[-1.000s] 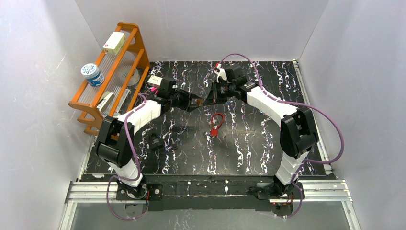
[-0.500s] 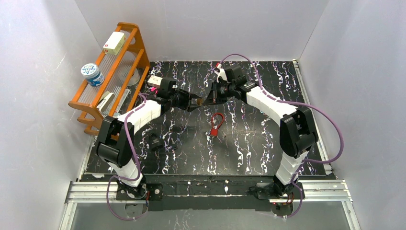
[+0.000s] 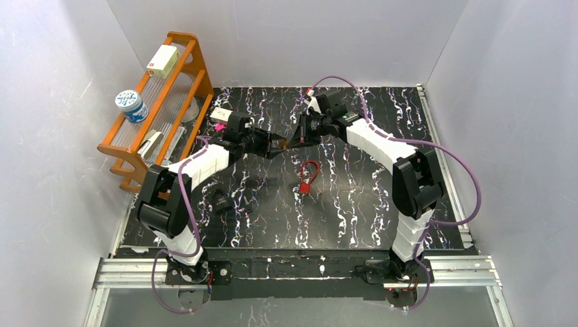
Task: Unlock with the key
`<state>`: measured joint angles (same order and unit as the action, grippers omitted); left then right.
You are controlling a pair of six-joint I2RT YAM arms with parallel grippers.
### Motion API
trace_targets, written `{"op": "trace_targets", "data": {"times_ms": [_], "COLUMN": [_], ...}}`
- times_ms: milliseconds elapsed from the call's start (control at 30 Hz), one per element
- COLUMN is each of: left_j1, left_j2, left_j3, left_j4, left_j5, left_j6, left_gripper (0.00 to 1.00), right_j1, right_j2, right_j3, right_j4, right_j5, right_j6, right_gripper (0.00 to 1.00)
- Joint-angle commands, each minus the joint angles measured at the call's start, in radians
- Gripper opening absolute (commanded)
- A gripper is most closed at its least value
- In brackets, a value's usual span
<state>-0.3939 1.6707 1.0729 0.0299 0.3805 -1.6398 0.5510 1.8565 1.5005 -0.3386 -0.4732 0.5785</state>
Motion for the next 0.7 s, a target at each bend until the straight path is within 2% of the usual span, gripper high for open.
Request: {"op": "trace_targets", "data": {"times_ms": [0, 133, 367, 567, 667], "left_j1": [-0.011, -0.019, -0.031, -0.033, -0.034], "left_j2": [-0.052, -0.046, -0.042, -0.062, -0.082], "left_j3": [0.001, 0.011, 0.028, 0.036, 0.013], "left_j4": [0.029, 0.010, 0.009, 0.036, 0.088], "left_j5": [0.038, 0.039, 0.040, 0.031, 0.012], "left_j6": [-0.007, -0.009, -0.073, -0.086, -0.100], "left_gripper": [0.06, 0.06, 0.05, 0.05, 0.03], "right_j1": [-0.004, -0.002, 0.015, 0.004, -0.030], "right_j2": [0.055, 0.082, 0.092, 0.052, 0.011], "right_j3": [0.105, 0.162, 0.154, 0.078, 0.017], "right_j4": [-0.032, -0.073, -0.063, 0.061, 0.165], "right_j5": [0.024, 0.042, 0.099, 0.062, -0.038], "right_j6": [0.043, 0.050, 0.036, 0.128, 0.243], "right_gripper": [0.01, 0.01, 0.01, 0.01, 0.01]}}
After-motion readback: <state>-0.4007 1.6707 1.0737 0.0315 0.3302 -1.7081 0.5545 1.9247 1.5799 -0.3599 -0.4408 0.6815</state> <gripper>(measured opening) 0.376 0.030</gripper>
